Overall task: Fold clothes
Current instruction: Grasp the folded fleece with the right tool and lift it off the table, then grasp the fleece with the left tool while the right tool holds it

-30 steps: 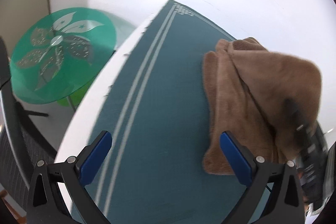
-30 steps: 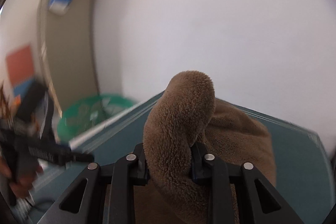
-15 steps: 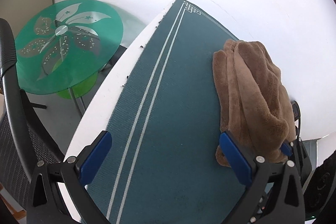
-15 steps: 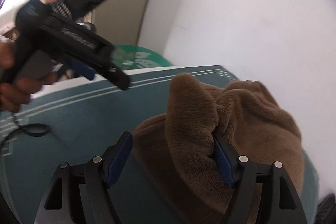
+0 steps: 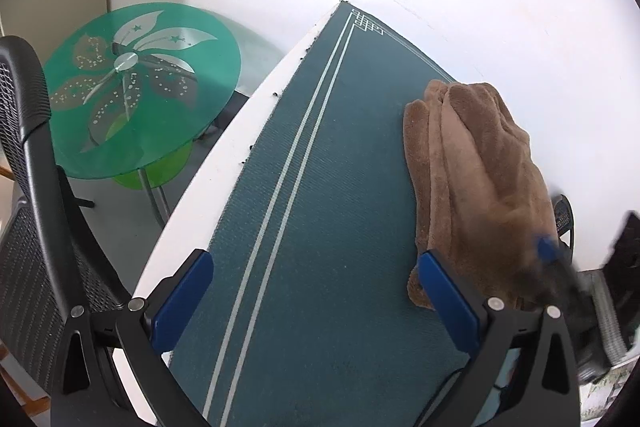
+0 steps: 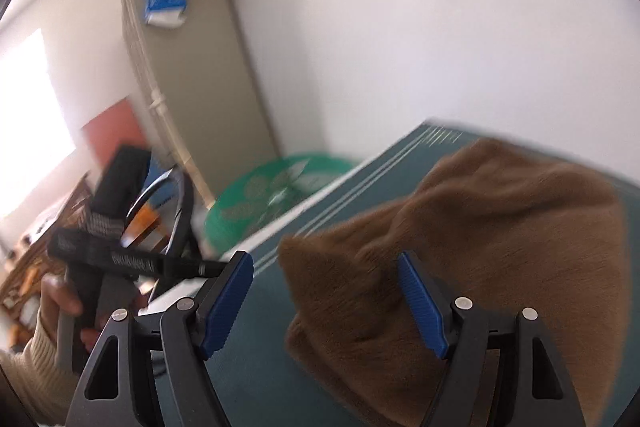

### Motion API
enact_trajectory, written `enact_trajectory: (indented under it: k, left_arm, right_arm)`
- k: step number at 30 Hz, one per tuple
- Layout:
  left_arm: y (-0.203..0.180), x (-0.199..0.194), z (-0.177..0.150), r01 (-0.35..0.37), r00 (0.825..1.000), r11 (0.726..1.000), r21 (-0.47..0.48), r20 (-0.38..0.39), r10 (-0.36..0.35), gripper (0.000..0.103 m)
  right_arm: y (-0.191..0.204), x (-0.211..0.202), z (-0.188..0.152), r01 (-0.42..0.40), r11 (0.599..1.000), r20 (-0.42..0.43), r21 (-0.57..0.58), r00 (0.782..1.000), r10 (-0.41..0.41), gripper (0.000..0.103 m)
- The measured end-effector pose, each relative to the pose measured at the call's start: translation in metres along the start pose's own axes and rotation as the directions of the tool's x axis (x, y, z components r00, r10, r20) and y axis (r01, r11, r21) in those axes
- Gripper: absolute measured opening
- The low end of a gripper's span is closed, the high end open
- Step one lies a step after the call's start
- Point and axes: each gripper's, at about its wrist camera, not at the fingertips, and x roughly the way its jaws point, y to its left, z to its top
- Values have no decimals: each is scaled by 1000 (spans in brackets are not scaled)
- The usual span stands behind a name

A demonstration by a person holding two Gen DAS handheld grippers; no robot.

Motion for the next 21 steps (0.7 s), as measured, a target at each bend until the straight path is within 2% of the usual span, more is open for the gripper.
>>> enact_trajectory:
  k: [2,7,11,16,18,21]
  left_arm:
    - [0,-2,1,-6,1000,1000,-3,5,6,103]
    - [-10,-7,7,-6,1000,1000,7,21,5,103]
    - [-50,-13,13,38,998,994,107,40,-43,103]
    - [-108,-13,28,62,996,971,233,52,-76,103]
    - [-127,0,41,44,998,965,257,41,-57,103]
    - [-150,26,59,-54,998,954,296,47,42,103]
  right_arm:
    - [-2,17,-13,-39,999,-62,15,997,40,77]
    - [12,14,-43,-60,998,-78,-16,995,59,77]
    - [16,10,-55,-77,997,-81,-14,994,76,77]
    - [12,9,-58,-90,996,-45,13,995,91,77]
    - [10,8,-58,-102,995,-32,20,994,103,77]
    - [8,4,-60,-113,993,-14,30,993,114,77]
